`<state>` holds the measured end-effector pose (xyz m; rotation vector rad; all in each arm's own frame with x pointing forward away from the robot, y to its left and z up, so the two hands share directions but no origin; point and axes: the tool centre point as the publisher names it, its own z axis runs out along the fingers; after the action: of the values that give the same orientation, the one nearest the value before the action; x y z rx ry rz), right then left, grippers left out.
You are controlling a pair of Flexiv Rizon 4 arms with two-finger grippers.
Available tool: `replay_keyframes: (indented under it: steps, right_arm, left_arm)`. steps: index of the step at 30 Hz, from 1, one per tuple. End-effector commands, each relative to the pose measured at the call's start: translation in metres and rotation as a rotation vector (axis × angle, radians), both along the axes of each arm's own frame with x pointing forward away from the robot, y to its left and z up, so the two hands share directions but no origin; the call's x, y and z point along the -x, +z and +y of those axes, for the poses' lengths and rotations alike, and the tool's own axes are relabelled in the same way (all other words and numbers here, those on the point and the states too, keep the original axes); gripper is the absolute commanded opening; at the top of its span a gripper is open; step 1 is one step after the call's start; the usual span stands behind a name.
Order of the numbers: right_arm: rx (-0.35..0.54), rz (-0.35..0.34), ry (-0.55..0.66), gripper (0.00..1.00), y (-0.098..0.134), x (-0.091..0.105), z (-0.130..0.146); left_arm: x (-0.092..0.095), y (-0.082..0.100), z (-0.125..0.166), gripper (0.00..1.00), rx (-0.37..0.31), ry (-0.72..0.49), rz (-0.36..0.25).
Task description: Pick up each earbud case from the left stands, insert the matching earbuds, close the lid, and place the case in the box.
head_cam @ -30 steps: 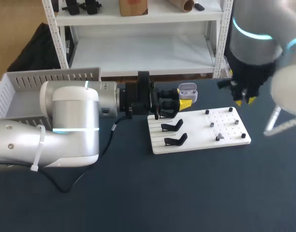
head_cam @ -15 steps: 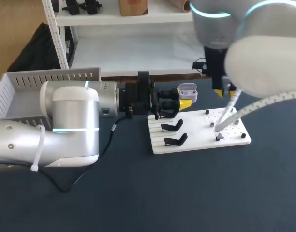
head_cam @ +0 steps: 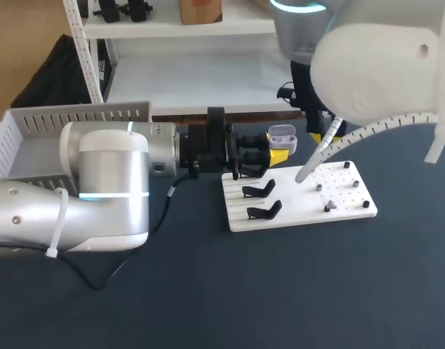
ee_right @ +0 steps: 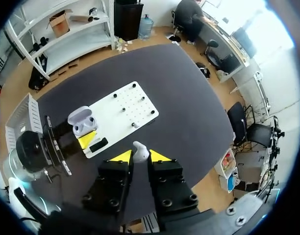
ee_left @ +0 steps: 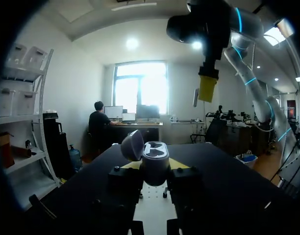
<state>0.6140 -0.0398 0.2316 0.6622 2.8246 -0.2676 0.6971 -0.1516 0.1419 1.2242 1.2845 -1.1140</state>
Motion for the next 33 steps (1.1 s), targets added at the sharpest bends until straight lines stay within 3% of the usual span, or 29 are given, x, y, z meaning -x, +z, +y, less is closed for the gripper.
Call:
replay_keyframes:
  steps: [1,10,17,33]
  right_arm:
    - [0.002,-0.001,-0.001,0.0,0.0,0.0,0.0]
    - [-0.017,-0.093,-0.216,0.0,0.008,-0.018,0.025]
    - [0.036,-0.014,-0.254,0.0,0.003,-0.025,0.041]
    - [0.035,-0.005,-0.244,0.0,-0.01,-0.046,0.064]
  left_arm:
    - [0.0,0.0,0.0,0.0,0.002,0.001,-0.001]
    - [0.0,0.0,0.0,0.0,0.002,0.001,-0.001]
    - [0.0,0.0,0.0,0.0,0.002,0.001,-0.001]
    - [0.0,0.0,0.0,0.0,0.002,0.001,-0.001]
